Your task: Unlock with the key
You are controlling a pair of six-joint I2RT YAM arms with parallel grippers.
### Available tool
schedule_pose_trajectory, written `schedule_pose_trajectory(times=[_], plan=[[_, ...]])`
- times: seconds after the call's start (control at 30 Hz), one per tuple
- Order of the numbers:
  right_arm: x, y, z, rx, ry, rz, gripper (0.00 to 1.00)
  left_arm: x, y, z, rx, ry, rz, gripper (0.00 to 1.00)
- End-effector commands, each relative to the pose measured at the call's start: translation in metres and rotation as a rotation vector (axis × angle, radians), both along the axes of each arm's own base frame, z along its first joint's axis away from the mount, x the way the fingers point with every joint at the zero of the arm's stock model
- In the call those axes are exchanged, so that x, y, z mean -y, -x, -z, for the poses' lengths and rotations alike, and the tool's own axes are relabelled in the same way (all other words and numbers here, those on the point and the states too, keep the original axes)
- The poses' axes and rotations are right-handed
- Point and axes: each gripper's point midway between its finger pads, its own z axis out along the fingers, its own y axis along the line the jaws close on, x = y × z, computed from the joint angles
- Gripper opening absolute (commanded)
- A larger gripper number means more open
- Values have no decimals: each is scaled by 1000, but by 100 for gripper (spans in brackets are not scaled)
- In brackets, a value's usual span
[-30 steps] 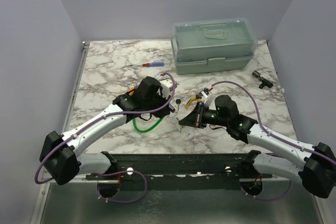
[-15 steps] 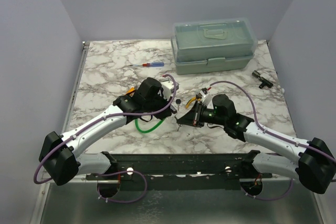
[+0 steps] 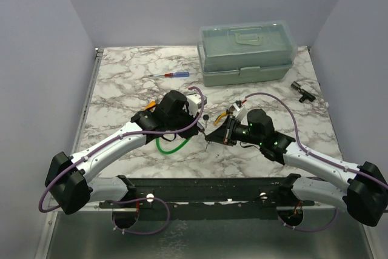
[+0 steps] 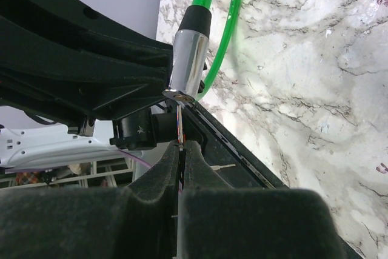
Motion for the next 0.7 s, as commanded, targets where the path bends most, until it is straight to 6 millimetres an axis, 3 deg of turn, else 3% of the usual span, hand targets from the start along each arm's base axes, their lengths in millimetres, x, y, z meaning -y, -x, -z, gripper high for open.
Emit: schedule_pose_trajectory(times=[0.0, 0.67], plan=[[0, -6, -10, 43, 3, 19, 0, 6, 0, -12, 52, 39, 29, 0], [2, -12, -2, 32, 21, 37, 0, 6, 1, -14, 59, 42, 33, 0]])
